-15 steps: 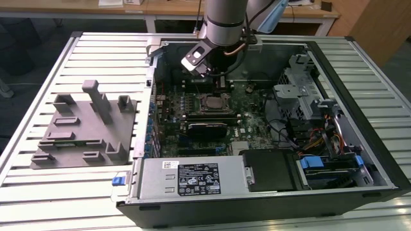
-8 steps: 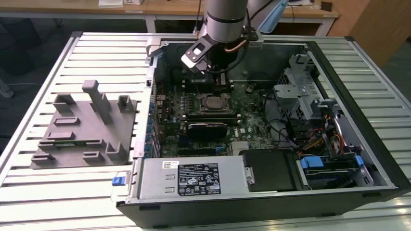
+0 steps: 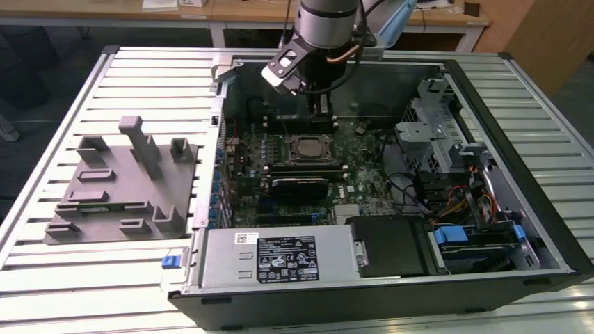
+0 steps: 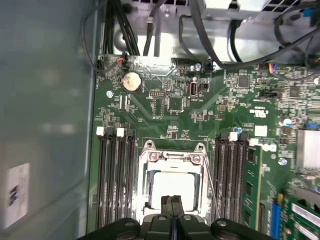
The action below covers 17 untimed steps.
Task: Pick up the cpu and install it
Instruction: 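Install the first cpu locking lever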
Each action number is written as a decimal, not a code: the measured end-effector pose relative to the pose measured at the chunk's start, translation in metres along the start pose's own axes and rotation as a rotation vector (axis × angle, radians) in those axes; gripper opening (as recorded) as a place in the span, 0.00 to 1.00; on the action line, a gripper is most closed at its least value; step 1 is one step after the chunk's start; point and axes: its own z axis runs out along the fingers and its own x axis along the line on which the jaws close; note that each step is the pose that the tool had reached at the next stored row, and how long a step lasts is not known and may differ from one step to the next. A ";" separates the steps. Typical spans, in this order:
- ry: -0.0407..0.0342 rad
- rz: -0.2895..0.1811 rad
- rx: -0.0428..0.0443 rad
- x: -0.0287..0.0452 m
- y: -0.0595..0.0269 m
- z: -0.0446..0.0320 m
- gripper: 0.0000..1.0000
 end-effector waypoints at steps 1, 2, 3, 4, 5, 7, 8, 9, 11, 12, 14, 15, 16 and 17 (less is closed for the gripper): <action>0.0000 0.000 0.0001 0.0000 0.0000 -0.0035 0.11; -0.0002 0.000 0.0001 -0.0001 0.0000 -0.0059 0.11; -0.0001 0.000 0.0001 -0.0001 0.0000 -0.0079 0.11; 0.0000 0.000 0.0001 -0.0001 0.0000 -0.0083 0.11; 0.0001 0.000 0.0000 -0.0001 0.0000 -0.0082 0.11; -0.0001 0.000 0.0001 -0.0001 0.0000 -0.0082 0.11; -0.0002 -0.003 0.0001 -0.0001 0.0000 -0.0081 0.11; -0.0001 -0.019 -0.0001 -0.0001 0.0000 -0.0081 0.11; 0.0001 -0.055 -0.0005 -0.0001 0.0000 -0.0078 0.11; 0.0001 -0.073 -0.0007 -0.0001 0.0000 -0.0077 0.11; 0.0003 -0.109 -0.0012 -0.0001 0.0000 -0.0073 0.11; 0.0004 -0.129 -0.0014 -0.0001 0.0000 -0.0071 0.11; 0.0004 -0.147 -0.0016 -0.0001 0.0000 -0.0069 0.11; 0.0005 -0.165 -0.0018 -0.0001 0.0000 -0.0068 0.11</action>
